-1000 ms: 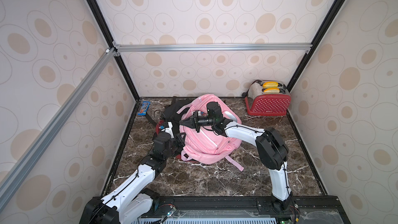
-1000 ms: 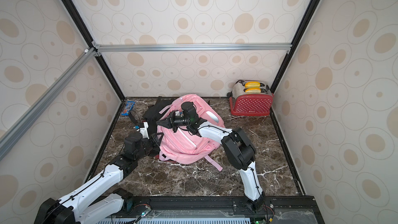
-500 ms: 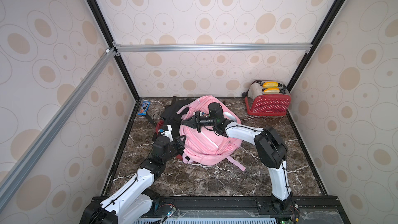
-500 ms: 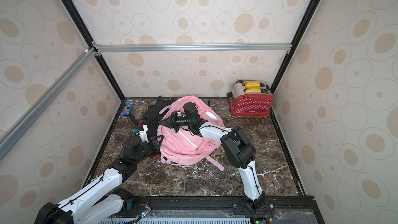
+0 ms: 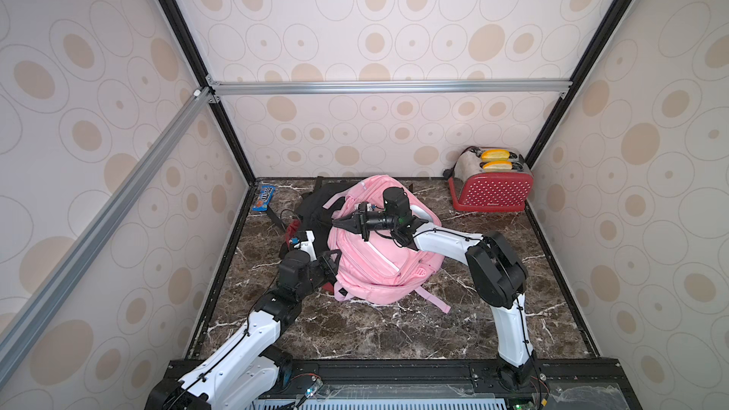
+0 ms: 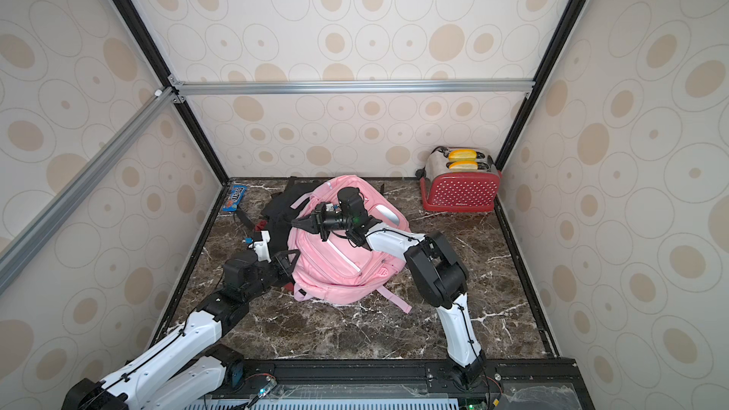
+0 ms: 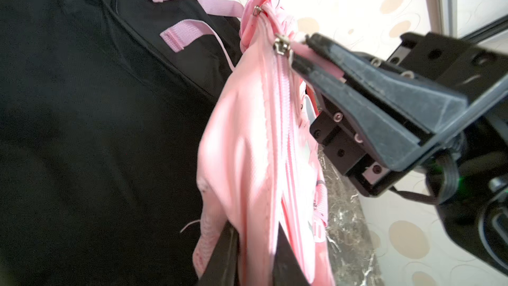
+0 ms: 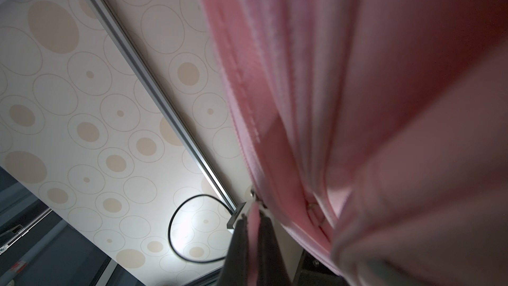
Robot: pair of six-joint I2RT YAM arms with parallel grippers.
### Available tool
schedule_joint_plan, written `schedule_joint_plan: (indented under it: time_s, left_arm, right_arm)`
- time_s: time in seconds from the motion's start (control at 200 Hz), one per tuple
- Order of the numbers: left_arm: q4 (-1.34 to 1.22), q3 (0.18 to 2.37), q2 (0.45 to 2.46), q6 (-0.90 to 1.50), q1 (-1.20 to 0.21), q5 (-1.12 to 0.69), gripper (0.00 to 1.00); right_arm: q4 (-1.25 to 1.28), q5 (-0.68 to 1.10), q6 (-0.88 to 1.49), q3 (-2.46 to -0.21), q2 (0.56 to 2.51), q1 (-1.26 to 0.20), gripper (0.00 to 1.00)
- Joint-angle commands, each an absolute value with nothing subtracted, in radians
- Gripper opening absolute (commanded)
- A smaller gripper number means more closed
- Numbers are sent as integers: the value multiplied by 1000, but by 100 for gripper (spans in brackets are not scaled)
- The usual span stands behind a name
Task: Zip up the backpack
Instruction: Zip the zipper on the backpack.
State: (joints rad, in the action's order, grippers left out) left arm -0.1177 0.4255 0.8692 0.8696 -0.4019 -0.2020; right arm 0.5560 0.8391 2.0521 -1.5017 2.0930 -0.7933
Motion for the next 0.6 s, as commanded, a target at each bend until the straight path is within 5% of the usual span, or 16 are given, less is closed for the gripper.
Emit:
schedule_joint_plan:
  time_s: [0.0,0.17,0.596]
  left_arm:
    - [61,512,852,816,-411,-216,38]
    - [119,613,885,795,-412,-214,56]
    - [105,756,1048,745,-411,-172,58]
  right_arm:
    - [691,762,2019,-1496,2013,-763,0]
    - [684,759,2007,-1461,1968,-773,0]
    - [650,752,1979,-1422,1894,-809,0]
